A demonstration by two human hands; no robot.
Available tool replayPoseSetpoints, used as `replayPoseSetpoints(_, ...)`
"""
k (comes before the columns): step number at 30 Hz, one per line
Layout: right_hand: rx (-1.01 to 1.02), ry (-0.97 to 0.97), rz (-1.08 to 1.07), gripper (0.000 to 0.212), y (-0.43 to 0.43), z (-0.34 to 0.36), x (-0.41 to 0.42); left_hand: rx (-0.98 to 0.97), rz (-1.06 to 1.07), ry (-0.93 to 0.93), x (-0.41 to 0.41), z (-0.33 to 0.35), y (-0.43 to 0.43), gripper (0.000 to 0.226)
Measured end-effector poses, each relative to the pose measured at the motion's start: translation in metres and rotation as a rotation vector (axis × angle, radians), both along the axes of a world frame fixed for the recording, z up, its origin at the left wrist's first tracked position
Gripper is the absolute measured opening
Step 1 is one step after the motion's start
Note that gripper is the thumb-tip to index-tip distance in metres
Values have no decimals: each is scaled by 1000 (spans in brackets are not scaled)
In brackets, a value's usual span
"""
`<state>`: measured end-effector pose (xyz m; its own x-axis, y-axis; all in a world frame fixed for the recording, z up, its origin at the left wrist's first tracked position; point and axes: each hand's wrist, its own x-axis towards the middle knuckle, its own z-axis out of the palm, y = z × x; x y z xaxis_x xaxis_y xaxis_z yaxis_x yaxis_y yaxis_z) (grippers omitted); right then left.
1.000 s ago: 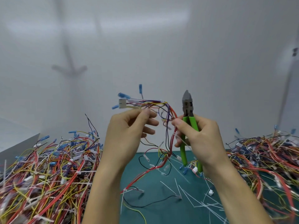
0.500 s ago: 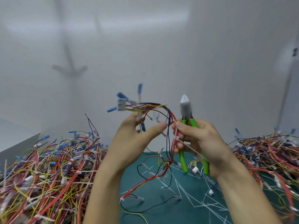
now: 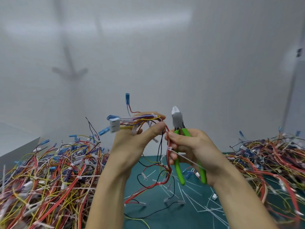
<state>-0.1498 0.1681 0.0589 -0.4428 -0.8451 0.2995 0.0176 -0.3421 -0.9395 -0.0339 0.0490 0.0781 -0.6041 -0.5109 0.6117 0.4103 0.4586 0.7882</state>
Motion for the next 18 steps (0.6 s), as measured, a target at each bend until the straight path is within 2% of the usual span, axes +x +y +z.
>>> replayPoseSetpoints(4,9,10,3,16,-3,-1,2,71,46,77,-1,0,-3,24)
replayPoseSetpoints(7,-3,-34,-60,20,-6,-2,1,130,127,117,-4,0,-6,7)
replayPoseSetpoints(13,100,8,-275,38,-6,-8,-12,303,366,159,-5,-4,-15,21)
replayPoseSetpoints(18,217,-110,-196,61,-4,-8,-14,507,433,178,-4,-3,-22,21)
